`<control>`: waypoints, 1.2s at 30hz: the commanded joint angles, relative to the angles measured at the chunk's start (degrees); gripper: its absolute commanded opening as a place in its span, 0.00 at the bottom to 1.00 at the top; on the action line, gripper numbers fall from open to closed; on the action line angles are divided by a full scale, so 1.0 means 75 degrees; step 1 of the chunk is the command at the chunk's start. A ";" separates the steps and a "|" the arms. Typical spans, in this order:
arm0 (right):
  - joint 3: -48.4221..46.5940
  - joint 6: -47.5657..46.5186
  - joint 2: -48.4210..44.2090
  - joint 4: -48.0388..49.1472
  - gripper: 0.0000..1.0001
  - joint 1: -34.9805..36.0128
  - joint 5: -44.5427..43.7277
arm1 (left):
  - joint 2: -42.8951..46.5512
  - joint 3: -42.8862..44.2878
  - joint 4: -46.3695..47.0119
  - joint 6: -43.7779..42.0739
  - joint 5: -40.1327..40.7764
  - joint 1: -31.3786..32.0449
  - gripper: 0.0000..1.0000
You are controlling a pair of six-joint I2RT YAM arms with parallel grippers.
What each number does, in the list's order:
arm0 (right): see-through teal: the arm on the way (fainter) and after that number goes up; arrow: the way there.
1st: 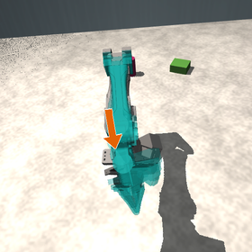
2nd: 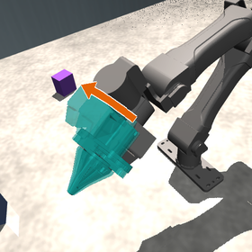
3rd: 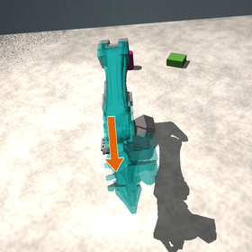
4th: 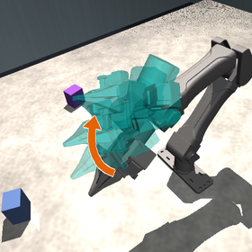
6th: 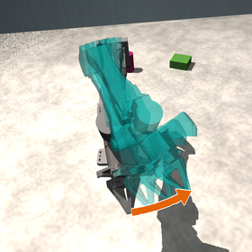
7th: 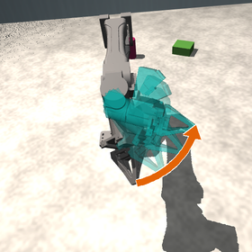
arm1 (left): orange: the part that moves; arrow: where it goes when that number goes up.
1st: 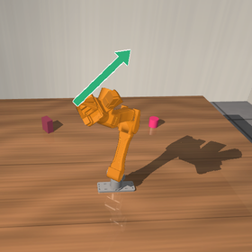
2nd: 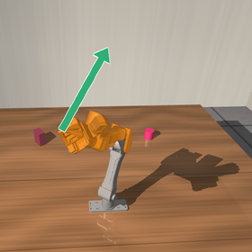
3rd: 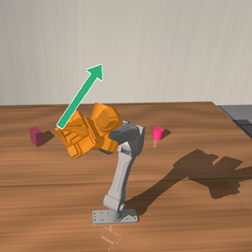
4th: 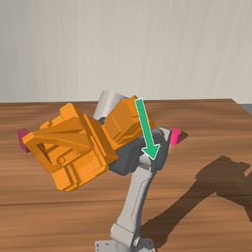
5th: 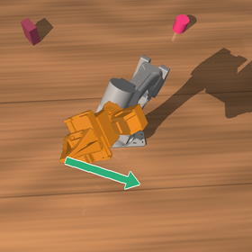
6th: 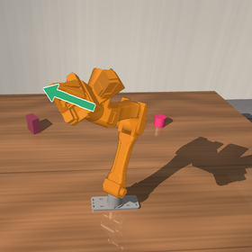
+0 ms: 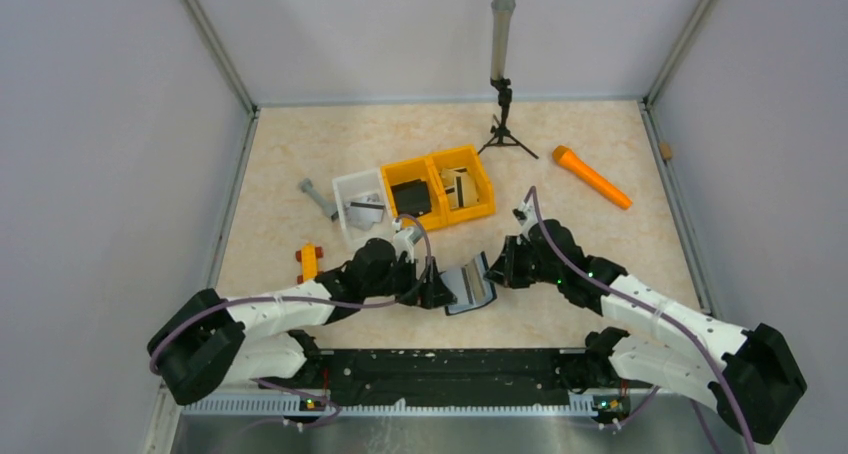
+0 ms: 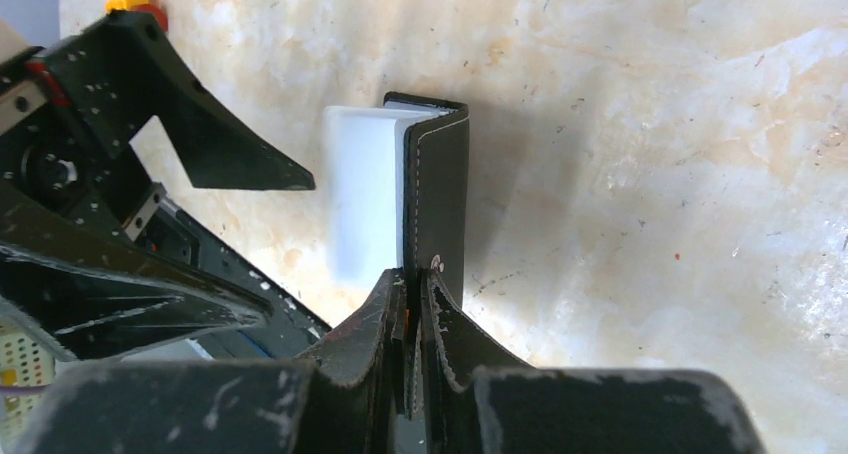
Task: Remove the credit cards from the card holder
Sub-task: Remove the credit card from the card holder.
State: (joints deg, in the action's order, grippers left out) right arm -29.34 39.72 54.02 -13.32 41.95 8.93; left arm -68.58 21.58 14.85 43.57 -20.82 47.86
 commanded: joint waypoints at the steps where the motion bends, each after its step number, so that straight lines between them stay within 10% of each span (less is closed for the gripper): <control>1: -0.0258 -0.0192 0.0101 0.0075 0.00 0.0113 -0.0158 | 0.0457 0.0152 -0.0572 -0.0175 0.0490 -0.0041 0.99; 36: 0.3642 0.4651 -0.2214 0.6227 0.00 -0.0447 0.1177 | 0.0857 -0.1366 0.2112 0.0051 -0.1492 -0.2446 0.99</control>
State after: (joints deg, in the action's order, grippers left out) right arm -2.22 70.35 39.35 24.34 39.55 15.29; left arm -59.86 11.05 22.63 43.05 -26.13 31.29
